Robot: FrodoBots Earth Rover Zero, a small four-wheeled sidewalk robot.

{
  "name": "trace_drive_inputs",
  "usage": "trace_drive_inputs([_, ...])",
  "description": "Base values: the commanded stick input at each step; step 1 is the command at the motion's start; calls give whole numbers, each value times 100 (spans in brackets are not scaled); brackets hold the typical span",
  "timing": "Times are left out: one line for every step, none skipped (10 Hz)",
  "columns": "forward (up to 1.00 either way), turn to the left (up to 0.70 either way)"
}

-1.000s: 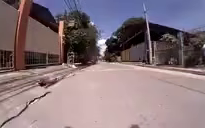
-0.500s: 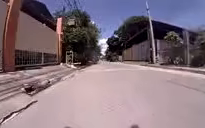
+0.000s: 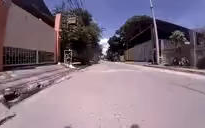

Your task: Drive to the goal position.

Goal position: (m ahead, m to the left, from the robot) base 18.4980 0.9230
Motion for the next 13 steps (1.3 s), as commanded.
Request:
trace_drive_inputs([100, 0])
trace_drive_inputs([100, 0])
trace_drive_inputs([100, 0])
trace_drive_inputs([100, 0])
trace_drive_inputs([100, 0])
trace_drive_inputs([100, 0])
trace_drive_inputs([100, 0])
trace_drive_inputs([100, 0])
trace_drive_inputs([100, 0])
trace_drive_inputs([100, -13])
trace_drive_inputs([100, -11])
trace_drive_inputs([100, 0])
trace_drive_inputs([100, 0])
